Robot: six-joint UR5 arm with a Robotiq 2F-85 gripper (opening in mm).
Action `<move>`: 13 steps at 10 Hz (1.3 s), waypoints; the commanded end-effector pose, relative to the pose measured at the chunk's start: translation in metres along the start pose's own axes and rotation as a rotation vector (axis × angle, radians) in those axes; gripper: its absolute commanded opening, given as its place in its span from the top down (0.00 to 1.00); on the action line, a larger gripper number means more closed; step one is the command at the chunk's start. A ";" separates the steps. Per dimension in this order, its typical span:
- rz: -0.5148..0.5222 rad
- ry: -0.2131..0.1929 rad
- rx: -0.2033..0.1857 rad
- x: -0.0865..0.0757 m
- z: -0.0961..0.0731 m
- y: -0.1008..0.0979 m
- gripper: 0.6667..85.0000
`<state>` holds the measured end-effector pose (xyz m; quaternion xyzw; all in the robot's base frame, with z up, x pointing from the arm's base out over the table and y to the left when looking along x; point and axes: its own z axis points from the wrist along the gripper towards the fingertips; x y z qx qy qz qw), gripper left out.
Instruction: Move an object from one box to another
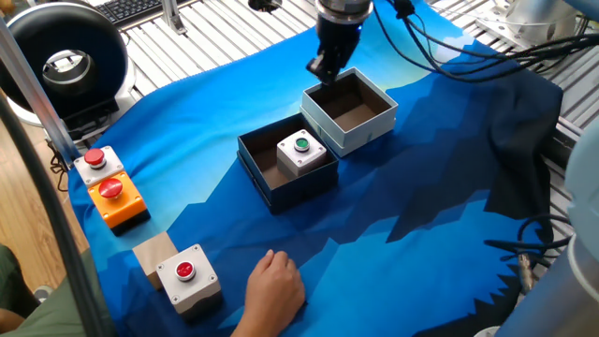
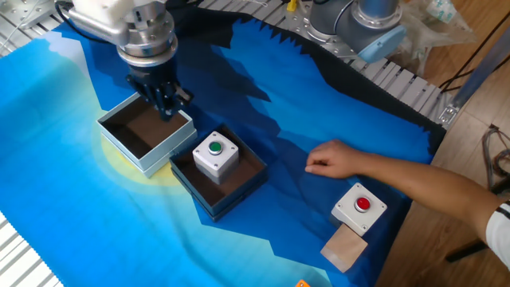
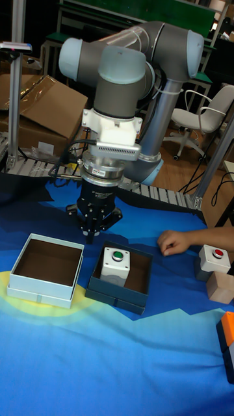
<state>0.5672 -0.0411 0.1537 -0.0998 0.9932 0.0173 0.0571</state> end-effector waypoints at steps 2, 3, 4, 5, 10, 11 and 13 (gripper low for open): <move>0.005 0.036 0.045 0.014 -0.064 -0.005 1.00; 0.032 0.045 0.048 0.016 -0.074 -0.003 1.00; 0.087 0.039 0.052 0.010 -0.077 0.003 1.00; 0.141 0.049 0.036 0.009 -0.079 0.013 1.00; 0.145 0.099 0.042 0.016 -0.073 0.014 1.00; 0.145 0.098 0.039 0.017 -0.073 0.015 1.00; 0.134 0.097 0.040 0.017 -0.073 0.015 1.00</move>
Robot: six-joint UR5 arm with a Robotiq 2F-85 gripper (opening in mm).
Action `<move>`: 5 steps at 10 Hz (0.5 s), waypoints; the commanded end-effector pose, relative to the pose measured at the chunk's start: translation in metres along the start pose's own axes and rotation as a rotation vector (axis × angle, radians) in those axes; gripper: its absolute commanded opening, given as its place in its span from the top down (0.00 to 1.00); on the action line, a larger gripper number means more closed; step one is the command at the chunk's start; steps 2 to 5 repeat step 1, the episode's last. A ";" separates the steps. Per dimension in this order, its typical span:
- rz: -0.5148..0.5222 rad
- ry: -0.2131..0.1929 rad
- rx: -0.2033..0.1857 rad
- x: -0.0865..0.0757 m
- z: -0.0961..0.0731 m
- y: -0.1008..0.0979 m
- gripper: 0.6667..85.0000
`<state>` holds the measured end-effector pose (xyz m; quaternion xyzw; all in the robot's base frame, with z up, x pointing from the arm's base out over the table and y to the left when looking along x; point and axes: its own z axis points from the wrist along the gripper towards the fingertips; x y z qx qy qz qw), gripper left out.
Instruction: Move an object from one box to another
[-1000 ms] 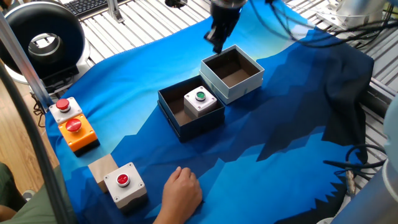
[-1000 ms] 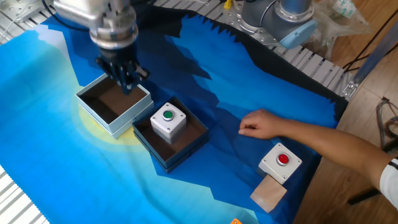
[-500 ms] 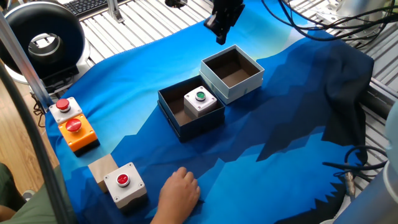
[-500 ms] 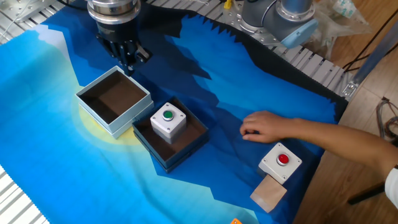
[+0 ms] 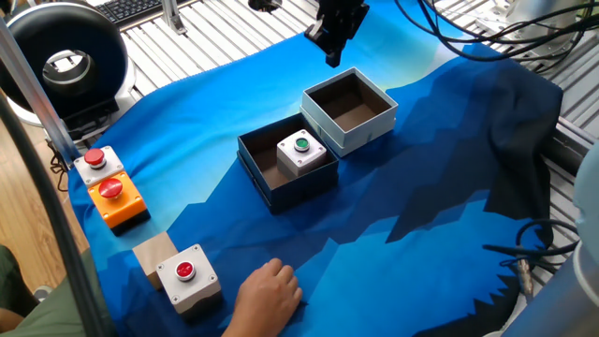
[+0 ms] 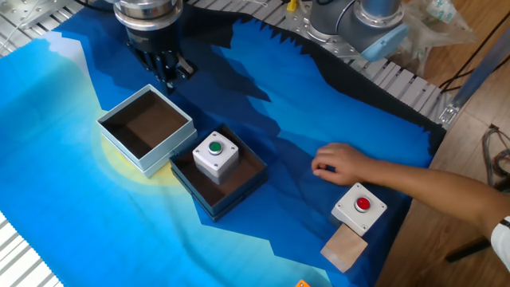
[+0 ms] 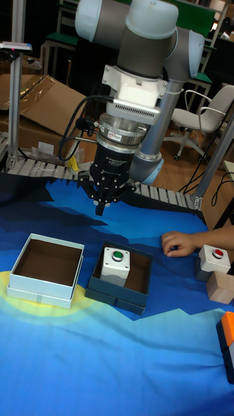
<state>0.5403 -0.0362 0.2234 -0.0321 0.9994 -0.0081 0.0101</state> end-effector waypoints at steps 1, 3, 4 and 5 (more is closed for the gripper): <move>-0.003 0.002 -0.003 0.000 -0.001 0.002 1.00; -0.003 0.002 -0.003 0.000 -0.001 0.002 1.00; -0.003 0.002 -0.003 0.000 -0.001 0.002 1.00; -0.003 0.002 -0.003 0.000 -0.001 0.002 1.00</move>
